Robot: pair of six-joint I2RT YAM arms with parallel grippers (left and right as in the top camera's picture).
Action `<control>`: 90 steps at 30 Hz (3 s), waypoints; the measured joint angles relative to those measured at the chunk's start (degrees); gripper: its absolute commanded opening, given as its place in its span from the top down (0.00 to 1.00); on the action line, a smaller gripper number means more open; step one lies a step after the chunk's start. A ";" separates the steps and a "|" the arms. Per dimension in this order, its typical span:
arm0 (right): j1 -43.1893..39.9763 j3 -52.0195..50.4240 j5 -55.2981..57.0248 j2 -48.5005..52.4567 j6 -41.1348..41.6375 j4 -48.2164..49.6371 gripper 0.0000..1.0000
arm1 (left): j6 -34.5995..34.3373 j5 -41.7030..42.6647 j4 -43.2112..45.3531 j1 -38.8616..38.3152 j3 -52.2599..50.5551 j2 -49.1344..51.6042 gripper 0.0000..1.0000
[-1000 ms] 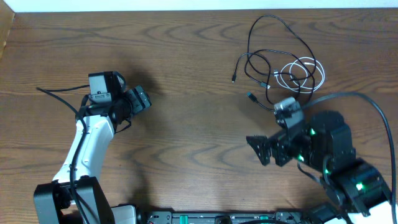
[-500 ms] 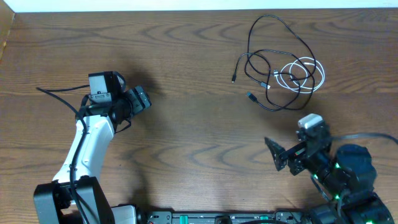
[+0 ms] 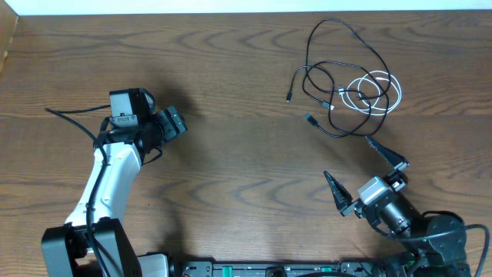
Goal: Untangle cables
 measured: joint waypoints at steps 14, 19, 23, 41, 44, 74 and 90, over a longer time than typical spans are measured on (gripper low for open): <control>-4.55 -12.00 -0.87 -11.65 -2.12 4.48 0.01 | 0.00 0.00 0.02 0.00 0.00 0.02 0.08; -5.79 -15.28 -0.68 -11.91 -2.08 4.98 0.01 | 0.00 0.00 0.00 0.00 0.00 0.00 0.08; -5.88 -15.78 0.50 -11.98 -1.70 0.66 0.01 | -0.02 0.00 0.00 0.00 0.00 0.00 0.09; -8.09 -15.91 3.10 -11.93 1.99 -2.86 0.01 | -0.02 0.00 0.00 0.00 0.00 0.02 0.09; -8.09 -15.91 3.08 -11.93 2.10 -2.89 0.01 | -0.02 0.00 -0.02 0.00 0.00 0.00 0.09; -8.09 -15.91 3.10 -11.93 2.19 -2.89 0.01 | -0.02 0.00 -0.02 0.00 0.00 0.00 0.07; -8.09 -15.91 3.13 -11.93 2.19 -2.89 0.01 | -0.02 0.00 -0.02 0.00 0.00 0.02 0.09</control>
